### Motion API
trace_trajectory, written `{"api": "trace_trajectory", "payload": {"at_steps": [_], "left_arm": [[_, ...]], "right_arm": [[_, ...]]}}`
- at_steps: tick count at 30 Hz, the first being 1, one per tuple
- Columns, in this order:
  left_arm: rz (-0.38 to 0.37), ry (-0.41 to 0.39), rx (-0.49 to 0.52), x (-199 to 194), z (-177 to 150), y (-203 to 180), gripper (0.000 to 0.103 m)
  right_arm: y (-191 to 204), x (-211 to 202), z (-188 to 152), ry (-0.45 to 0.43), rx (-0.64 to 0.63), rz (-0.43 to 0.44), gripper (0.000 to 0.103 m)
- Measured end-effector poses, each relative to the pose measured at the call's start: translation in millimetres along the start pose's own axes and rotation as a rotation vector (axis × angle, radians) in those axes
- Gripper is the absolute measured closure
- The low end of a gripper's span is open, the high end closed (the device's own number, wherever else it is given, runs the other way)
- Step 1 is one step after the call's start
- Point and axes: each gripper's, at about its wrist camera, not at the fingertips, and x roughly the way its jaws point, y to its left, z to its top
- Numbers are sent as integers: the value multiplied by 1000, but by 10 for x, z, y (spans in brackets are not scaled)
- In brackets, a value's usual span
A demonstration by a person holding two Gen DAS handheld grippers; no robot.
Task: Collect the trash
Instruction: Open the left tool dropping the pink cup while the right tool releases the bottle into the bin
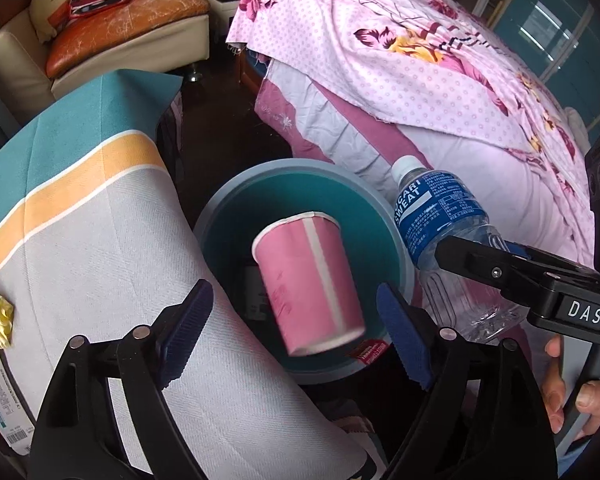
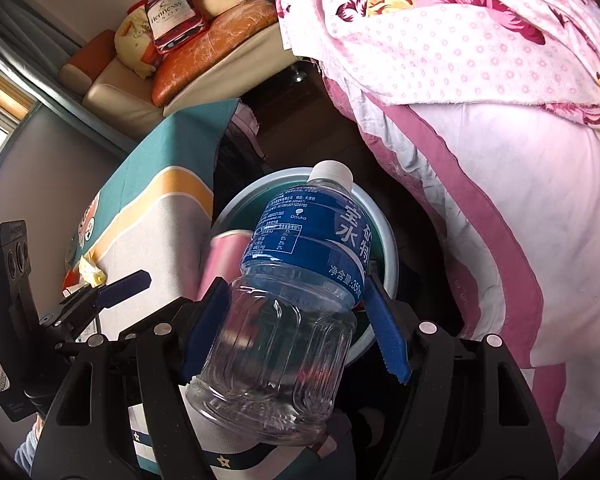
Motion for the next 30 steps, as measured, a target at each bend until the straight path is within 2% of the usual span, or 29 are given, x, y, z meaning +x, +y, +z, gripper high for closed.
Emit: {"api": "trace_trajectory", "payload": {"at_steps": [2,11,22,24,30], "left_arm": [[12,0,1,-12,-16,36,13],[41,-2,-45,-131,-188,316,12],[38,-10,-88,-293,-344,582,12],[39,-10,-91,-314,-375,616,12],[35,-20,-117,-437,-465,731,12]], "right_arm": [[2,21,-5,5,0,-5,37],[143,100,6,24,-25,-19,37],[334,231,0,65,-40,-53,36],[362,240,-5,78,-33,-57,30],[540,155,-60,73,-60,-76,29]]}}
